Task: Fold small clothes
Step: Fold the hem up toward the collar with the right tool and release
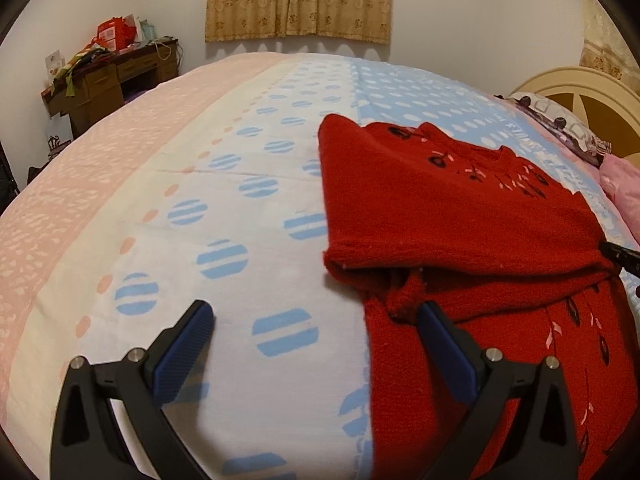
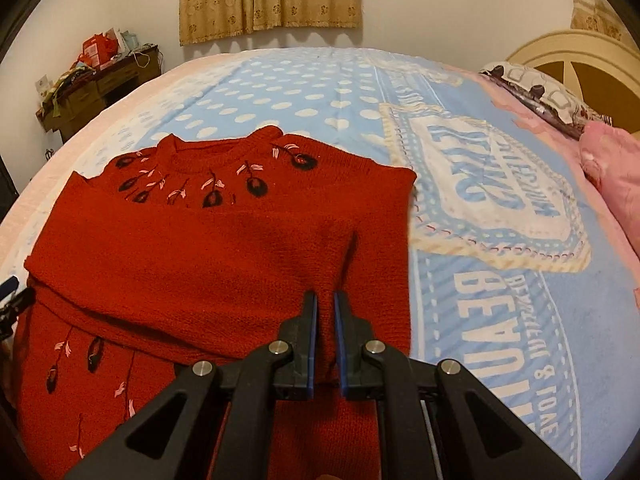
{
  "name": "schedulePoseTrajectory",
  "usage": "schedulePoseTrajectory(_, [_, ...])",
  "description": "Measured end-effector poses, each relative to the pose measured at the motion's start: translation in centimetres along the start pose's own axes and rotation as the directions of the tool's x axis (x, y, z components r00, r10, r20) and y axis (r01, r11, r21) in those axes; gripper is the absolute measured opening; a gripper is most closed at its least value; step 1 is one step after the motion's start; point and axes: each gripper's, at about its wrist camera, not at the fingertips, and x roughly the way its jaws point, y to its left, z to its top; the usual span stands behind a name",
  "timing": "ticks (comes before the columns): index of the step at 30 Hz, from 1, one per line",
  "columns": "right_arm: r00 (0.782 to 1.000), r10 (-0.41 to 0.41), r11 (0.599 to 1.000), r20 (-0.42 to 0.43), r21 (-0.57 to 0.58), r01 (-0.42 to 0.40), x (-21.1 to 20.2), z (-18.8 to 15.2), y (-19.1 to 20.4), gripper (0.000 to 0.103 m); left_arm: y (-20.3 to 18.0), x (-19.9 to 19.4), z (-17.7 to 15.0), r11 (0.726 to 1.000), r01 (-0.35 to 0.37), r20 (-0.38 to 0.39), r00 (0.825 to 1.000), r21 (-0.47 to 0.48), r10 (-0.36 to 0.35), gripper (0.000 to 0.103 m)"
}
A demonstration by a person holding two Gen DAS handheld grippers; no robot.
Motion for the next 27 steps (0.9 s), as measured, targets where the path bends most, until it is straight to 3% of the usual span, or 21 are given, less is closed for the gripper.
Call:
schedulePoseTrajectory(9, [0.998,0.068,0.997,0.011,0.022,-0.068,-0.8,-0.2,-1.2,0.010,1.6,-0.9,0.2,0.998,-0.012,-0.010,1.000,-0.066,0.012,0.103])
schedulePoseTrajectory(11, [0.998,0.061,0.998,0.019,0.032,-0.062,-1.4,-0.1,-1.7,0.022,1.4,-2.1,0.4,0.998,-0.055,0.027,0.998,-0.035,0.056,0.103])
schedulePoseTrajectory(13, [0.998,0.047,0.998,0.040,0.044,-0.049,-2.2,0.0,-2.2,0.048,0.9,-3.6,0.7,0.997,-0.079,0.083,0.994,0.009,0.078,0.103])
schedulePoseTrajectory(16, [0.994,0.064,0.995,0.091,0.065,-0.070,-3.8,0.5,-2.6,0.049,0.5,-4.2,2.1,0.998,-0.059,0.113,0.992,0.024,0.056,0.103])
schedulePoseTrajectory(19, [0.983,0.138,0.990,0.118,0.025,-0.141,-4.5,1.2,-1.1,0.049,-0.4,-3.0,3.9,0.996,-0.071,0.107,0.992,0.053,0.065,0.103])
schedulePoseTrajectory(23, [0.971,0.222,0.974,0.083,-0.051,-0.219,-3.6,1.7,1.7,0.049,-2.0,-0.4,5.2,0.991,-0.084,0.080,0.994,0.102,0.076,0.103])
schedulePoseTrajectory(24, [0.978,0.195,0.979,0.070,-0.072,-0.190,-3.1,1.7,2.2,0.049,-2.3,0.4,5.3,0.989,-0.093,0.067,0.994,0.115,0.085,0.103])
schedulePoseTrajectory(25, [0.991,0.116,0.991,0.071,-0.081,-0.111,-2.7,1.6,2.5,0.049,-2.6,0.8,5.2,0.987,-0.101,0.062,0.994,0.124,0.094,0.103])
schedulePoseTrajectory(27, [0.993,0.093,0.995,0.072,-0.034,-0.091,-2.3,1.5,1.5,0.049,-2.8,1.5,4.8,0.986,-0.100,0.053,0.994,0.134,0.094,0.103])
